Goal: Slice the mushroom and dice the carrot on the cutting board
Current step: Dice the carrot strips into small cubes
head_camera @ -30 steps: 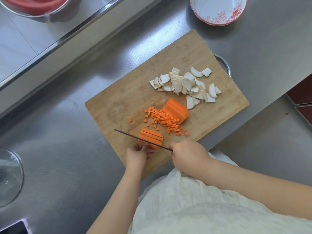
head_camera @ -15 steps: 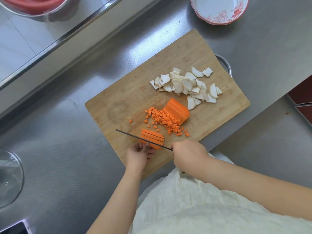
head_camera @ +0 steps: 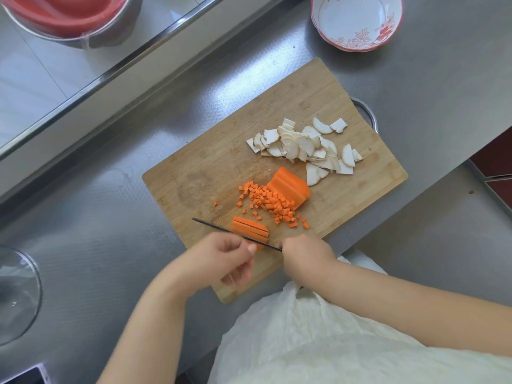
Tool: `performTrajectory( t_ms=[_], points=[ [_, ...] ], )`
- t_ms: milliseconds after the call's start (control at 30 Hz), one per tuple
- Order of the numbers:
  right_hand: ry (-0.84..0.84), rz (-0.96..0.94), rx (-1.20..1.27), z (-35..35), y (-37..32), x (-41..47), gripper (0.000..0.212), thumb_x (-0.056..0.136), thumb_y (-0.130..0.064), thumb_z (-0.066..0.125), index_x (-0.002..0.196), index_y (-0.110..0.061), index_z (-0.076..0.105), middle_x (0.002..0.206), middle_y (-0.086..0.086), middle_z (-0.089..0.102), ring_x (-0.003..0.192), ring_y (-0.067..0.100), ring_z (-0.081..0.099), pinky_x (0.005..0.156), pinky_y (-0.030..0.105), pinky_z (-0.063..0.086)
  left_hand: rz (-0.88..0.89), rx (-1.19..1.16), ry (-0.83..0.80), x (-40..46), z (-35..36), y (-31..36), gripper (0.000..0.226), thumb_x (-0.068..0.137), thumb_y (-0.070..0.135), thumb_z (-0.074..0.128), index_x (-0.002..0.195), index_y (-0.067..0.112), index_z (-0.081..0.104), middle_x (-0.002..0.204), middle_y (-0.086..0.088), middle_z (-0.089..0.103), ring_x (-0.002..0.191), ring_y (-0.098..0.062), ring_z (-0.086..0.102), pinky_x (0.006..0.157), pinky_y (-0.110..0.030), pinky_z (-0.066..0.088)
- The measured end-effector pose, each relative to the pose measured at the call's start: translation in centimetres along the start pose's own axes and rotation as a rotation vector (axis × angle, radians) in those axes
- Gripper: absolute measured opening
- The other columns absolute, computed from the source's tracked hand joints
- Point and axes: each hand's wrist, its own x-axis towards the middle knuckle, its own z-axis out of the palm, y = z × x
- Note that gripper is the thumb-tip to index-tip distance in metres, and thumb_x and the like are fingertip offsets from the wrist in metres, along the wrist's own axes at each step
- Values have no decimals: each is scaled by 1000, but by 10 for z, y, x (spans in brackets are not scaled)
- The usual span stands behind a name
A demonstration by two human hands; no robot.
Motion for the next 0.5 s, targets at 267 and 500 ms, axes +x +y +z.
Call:
performTrajectory(
  t_ms=[267, 500],
  points=[
    [-12, 16, 16, -1, -2, -3, 28, 90, -4, 44, 110, -15, 60, 101, 6, 62, 91, 26, 59, 62, 31, 40, -133, 1101, -23, 69, 18, 56, 49, 107, 35, 13, 145, 17, 39, 134, -15, 54, 121, -31, 52, 101, -43, 43],
    [26, -1, -26, -6, -9, -11, 27, 93, -1, 43, 115, -9, 57, 116, 10, 61, 105, 28, 59, 73, 32, 44, -324, 1130, -135, 110, 31, 42, 68, 103, 50, 8, 148, 5, 32, 154, -15, 30, 142, -33, 26, 115, -45, 21]
  ],
)
